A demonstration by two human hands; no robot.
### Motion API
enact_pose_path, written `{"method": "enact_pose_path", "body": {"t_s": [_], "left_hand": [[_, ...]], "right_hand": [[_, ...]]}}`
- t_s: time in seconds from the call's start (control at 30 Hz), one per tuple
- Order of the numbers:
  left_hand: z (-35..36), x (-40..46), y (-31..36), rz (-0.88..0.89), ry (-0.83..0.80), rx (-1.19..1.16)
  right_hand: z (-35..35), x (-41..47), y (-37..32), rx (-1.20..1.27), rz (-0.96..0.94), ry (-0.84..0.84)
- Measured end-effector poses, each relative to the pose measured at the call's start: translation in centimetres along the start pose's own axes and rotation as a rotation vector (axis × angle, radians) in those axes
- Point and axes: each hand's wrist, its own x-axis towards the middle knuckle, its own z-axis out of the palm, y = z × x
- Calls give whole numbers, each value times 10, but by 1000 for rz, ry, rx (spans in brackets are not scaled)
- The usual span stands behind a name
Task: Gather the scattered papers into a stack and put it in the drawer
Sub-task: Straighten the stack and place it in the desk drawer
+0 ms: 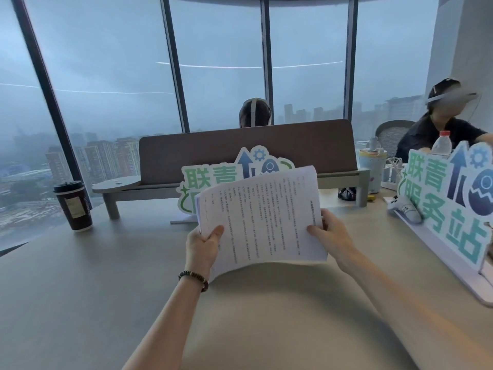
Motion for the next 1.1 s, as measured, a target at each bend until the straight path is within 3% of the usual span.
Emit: {"method": "enact_pose_path", "body": {"t_s": [0.17,0.33,0.57,0.7,0.83,1.0,1.1], "left_hand": [[-3,-4,3,-9,-100,-77],[-11,-6,2,-124,-204,-200],[-11,0,7,13,-165,-166],[-15,0,-4,-61,-170,-120],[-15,2,-3,-33,-161,-72],[-16,8,-7,35,-143,152],[-18,11,-4,32,-134,221]], "right_hand": [[12,-5,5,96,-62,72],[17,-10,22,80,-44,40],[20,-6,16,132,-110,97],[26,-8,32,27,62,-76],[25,-6,31,-44,51,-63],[22,-7,29,-117,57,-112],[17,-4,24,-127,24,-36]]}}
